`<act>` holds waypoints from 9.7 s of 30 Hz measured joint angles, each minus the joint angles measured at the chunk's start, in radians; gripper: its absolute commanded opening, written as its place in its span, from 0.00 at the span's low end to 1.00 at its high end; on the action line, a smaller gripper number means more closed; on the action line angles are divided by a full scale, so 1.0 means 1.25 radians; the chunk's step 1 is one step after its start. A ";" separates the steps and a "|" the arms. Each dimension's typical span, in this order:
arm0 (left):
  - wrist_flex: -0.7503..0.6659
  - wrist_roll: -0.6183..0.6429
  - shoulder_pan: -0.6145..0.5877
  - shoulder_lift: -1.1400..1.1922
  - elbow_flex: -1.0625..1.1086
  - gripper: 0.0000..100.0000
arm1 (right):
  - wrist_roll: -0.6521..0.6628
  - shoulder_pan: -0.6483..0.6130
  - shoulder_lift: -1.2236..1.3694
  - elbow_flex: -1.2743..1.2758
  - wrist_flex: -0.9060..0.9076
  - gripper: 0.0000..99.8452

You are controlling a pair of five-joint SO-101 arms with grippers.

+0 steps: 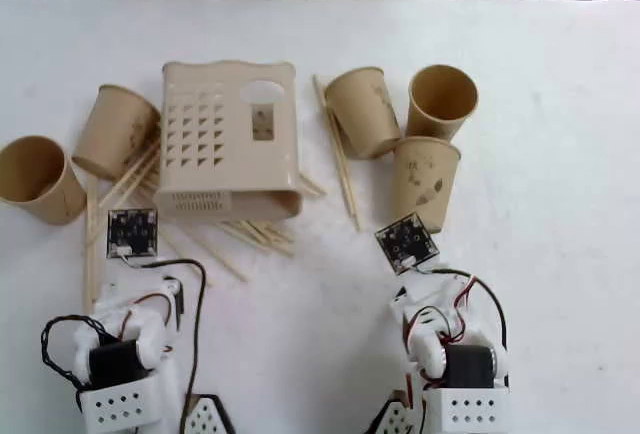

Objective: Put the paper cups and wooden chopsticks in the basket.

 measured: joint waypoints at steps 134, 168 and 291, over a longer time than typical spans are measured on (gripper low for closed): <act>0.000 0.000 0.000 0.000 0.000 0.11 | -0.403 -0.222 0.448 -0.412 -0.511 0.02; 0.000 0.000 0.000 0.000 0.000 0.11 | -0.377 -0.160 0.004 0.004 -0.457 0.02; 0.275 -0.331 0.352 0.630 -0.895 0.20 | -0.164 -0.350 -0.005 0.001 -0.411 0.08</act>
